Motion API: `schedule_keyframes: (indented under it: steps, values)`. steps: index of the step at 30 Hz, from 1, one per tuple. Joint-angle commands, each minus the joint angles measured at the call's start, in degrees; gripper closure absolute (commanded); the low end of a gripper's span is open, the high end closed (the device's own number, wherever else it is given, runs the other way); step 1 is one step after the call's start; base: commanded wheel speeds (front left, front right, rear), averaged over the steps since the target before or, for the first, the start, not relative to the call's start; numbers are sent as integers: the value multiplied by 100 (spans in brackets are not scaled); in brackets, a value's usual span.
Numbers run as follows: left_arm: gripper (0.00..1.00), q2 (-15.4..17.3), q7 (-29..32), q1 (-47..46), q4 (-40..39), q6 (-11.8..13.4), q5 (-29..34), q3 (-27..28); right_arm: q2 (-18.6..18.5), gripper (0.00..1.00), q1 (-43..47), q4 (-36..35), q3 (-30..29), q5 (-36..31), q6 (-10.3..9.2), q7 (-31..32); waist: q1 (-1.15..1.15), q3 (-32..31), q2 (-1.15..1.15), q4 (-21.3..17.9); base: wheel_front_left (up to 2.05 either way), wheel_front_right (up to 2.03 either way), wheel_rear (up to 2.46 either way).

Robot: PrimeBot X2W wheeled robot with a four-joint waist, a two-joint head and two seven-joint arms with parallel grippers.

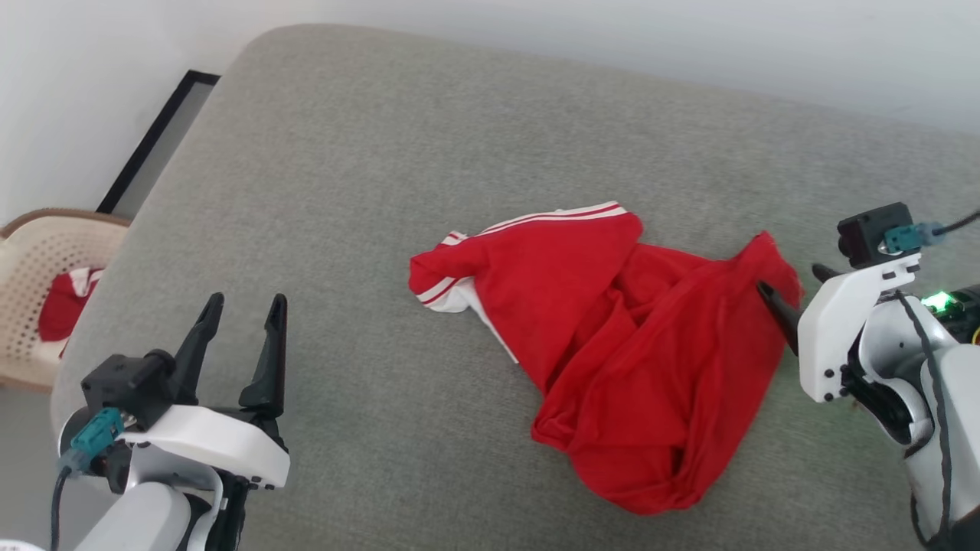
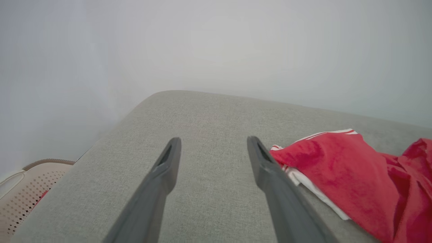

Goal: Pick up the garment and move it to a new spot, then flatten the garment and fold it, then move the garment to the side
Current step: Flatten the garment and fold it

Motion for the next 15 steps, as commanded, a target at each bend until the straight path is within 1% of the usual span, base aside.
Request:
schedule_keyframes:
  steps: [1,6,11,12,13,15]
  values:
    - [0,-83,-37,100,-13,-43,80,107,-85,0,-89,124,140,-24,-3,128,0,48,0,78,0,0,0]
    - [0,-398,-38,310,6,-230,339,508,-149,0,-354,789,516,297,-4,365,0,115,0,194,0,0,0]
    - [0,-699,-37,463,76,-431,640,873,-36,0,-618,1647,759,517,-4,214,0,136,0,260,0,0,0]
    - [0,-757,-38,479,86,-476,701,940,-3,63,-677,1755,827,598,-4,169,0,138,0,265,0,0,0]
    - [0,-828,-37,490,93,-509,736,1021,-3,100,-743,1844,893,649,-3,130,0,137,0,266,0,0,0]
    - [0,-960,-35,548,86,-587,860,1223,-38,100,-839,1942,1058,788,-3,89,0,118,0,250,0,0,0]
